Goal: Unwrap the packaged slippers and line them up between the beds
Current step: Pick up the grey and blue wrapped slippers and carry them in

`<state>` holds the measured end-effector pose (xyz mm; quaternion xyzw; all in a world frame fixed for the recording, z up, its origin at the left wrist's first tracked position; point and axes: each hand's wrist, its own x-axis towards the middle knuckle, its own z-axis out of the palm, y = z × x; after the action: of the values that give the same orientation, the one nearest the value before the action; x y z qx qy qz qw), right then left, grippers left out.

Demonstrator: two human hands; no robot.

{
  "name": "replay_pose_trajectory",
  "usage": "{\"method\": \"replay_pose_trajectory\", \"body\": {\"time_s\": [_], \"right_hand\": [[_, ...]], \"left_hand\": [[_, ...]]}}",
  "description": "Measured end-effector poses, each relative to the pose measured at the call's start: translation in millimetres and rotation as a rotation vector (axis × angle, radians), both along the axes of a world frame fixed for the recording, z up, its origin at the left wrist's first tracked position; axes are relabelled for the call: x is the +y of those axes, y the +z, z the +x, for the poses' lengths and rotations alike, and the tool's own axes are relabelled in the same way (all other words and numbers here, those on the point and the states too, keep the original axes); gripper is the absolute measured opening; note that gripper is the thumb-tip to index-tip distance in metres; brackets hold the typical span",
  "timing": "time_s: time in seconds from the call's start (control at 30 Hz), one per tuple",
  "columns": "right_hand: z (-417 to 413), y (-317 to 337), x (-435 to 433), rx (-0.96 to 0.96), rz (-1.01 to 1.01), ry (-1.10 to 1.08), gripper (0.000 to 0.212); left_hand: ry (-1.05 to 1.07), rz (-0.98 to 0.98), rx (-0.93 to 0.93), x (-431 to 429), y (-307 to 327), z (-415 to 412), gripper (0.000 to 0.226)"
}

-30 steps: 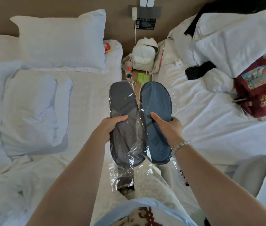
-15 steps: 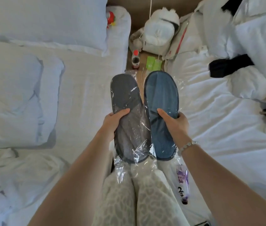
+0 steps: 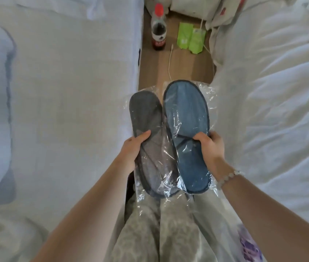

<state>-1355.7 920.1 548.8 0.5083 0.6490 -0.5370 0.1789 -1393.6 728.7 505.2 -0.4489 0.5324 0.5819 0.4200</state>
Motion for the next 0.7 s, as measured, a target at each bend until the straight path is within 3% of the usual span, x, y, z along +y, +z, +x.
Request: {"method": "replay_pose_trajectory", "body": {"time_s": [0.07, 0.13, 0.2, 0.37, 0.43, 0.5, 0.6, 0.67, 0.7], "right_hand": [[0, -47, 0, -0.01, -0.002, 0.011, 0.011], [-2, -90, 1, -0.029, -0.015, -0.011, 0.007], [-5, -129, 3, -0.043, -0.036, -0.064, 0.009], [-13, -196, 14, -0.02, -0.052, -0.134, 0.011], [-16, -210, 18, -0.001, -0.036, -0.145, 0.011], [-20, -220, 26, 0.027, -0.006, -0.155, 0.011], [-26, -235, 40, 0.032, 0.028, -0.117, 0.017], [-32, -248, 48, 0.023, 0.079, -0.078, 0.014], [-36, -254, 52, 0.025, 0.102, -0.062, 0.012]], "left_hand": [[-0.029, 0.004, 0.015, 8, -43, -4, 0.065], [-0.025, -0.01, 0.042, 19, -83, -10, 0.049], [-0.037, -0.034, 0.045, 29, -120, -17, 0.046], [-0.122, -0.006, 0.068, 41, -192, -39, 0.089], [-0.114, -0.003, 0.092, 41, -213, -50, 0.095], [-0.128, 0.015, 0.117, 46, -223, -59, 0.079], [-0.136, 0.04, 0.176, 58, -229, -71, 0.024], [-0.151, 0.009, 0.21, 66, -236, -82, 0.024], [-0.168, -0.017, 0.228, 70, -240, -87, 0.035]]}}
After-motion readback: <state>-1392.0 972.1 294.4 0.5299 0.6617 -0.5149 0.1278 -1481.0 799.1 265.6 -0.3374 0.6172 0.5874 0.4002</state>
